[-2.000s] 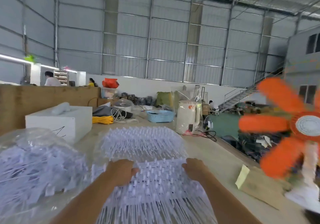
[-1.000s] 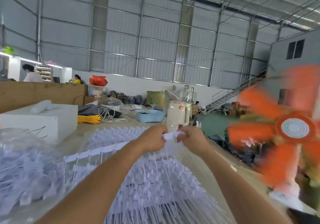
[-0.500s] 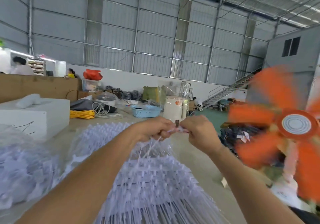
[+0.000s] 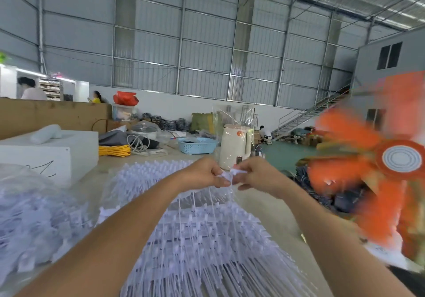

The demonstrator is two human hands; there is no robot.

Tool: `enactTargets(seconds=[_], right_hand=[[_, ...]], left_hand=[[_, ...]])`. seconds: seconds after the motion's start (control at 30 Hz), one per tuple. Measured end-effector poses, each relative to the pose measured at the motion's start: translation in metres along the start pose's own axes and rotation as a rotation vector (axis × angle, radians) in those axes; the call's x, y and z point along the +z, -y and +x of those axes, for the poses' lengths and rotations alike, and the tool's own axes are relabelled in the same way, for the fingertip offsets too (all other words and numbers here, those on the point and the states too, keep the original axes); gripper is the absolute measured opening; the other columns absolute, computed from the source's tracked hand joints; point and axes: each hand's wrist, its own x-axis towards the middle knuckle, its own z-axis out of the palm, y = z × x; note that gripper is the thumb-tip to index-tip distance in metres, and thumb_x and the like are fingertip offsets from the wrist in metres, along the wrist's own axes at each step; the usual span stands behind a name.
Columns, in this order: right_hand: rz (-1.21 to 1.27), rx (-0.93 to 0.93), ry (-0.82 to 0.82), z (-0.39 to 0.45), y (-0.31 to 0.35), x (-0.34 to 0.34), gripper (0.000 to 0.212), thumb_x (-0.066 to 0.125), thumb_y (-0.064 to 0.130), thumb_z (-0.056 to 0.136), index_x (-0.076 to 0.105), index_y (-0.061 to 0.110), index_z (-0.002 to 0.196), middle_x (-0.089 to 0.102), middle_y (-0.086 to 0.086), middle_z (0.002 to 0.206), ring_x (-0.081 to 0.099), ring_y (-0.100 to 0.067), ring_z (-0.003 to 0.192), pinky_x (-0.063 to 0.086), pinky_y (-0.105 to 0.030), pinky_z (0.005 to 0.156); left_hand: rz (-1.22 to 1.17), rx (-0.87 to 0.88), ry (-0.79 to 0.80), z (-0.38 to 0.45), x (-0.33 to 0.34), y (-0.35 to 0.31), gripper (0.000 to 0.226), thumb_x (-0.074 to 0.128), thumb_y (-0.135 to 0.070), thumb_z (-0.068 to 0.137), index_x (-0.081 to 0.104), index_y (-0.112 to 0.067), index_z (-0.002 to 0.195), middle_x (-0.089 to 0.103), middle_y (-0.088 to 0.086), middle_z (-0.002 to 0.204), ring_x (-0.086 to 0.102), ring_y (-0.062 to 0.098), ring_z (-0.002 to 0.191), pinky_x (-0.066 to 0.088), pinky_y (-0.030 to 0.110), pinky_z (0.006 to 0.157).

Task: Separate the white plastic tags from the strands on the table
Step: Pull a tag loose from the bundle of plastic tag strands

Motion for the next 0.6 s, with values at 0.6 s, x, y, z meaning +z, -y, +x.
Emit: enactTargets(seconds=[0.6], right_hand=[[-0.609, -0.085, 0.328, 0.024, 0.019, -0.002, 0.040, 0.058, 0.049, 0.087, 0.059, 0.017, 0.065, 0.060, 0.006, 0.058, 0.051, -0.010, 0.054, 0.041, -0.021, 0.055]], left_hand=[[0.227, 0.115, -0.044, 0.001, 0.020, 0.011, 0.023, 0.062, -0.019, 0.090, 0.055, -0.024, 0.069, 0.050, -0.011, 0.062, 0.048, 0.004, 0.057, 0.034, 0.005, 0.043]])
